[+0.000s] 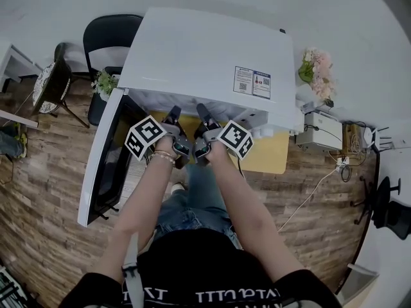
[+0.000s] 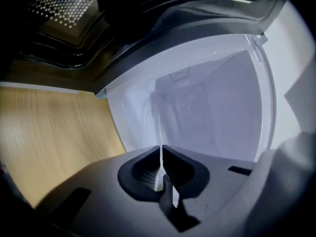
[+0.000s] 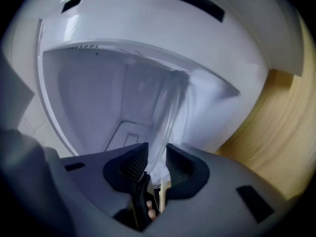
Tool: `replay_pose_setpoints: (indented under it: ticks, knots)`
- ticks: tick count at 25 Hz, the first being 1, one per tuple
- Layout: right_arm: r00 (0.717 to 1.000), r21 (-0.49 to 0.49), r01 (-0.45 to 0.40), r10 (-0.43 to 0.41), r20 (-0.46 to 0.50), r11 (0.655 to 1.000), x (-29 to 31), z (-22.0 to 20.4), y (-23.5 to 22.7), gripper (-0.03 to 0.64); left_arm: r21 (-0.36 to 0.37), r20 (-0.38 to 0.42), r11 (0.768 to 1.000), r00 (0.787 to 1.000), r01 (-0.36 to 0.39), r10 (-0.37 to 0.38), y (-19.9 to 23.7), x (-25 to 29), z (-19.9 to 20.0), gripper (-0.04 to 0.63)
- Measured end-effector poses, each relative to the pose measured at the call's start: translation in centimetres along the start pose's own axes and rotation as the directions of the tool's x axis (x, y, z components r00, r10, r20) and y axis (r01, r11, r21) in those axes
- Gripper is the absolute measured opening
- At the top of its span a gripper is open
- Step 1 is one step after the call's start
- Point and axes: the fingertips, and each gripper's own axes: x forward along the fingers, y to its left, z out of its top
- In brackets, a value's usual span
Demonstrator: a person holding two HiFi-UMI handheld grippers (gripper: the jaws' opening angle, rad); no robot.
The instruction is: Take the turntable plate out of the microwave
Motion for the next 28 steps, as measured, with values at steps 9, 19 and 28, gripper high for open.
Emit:
replay_pose_setpoints:
  ticks: [9,19,28]
  knots:
    - [0.996,0.196,-0.035,0.019,0.082,0.980,-0.3,0.4,-0.9,0.041,0.066,-0.026,0.996,0.998,0.066,-0.065,-0.7,-0.4,0.1,0.011]
    - [0.996,0.197,-0.044,0.028,0.084,0.979,-0.8,-0.1,-0.6,0.041,0.077,-0.047,0.989,0.992,0.124,-0.121,-1.7,-1.3,-0.1,0.059]
    - [0.997,0.184,-0.051,0.039,0.072,0.982,-1.2,-0.3,0.0,0.041,0.022,-0.059,0.991,0.990,0.133,-0.131,-0.8,-1.2,-0.6,0.201]
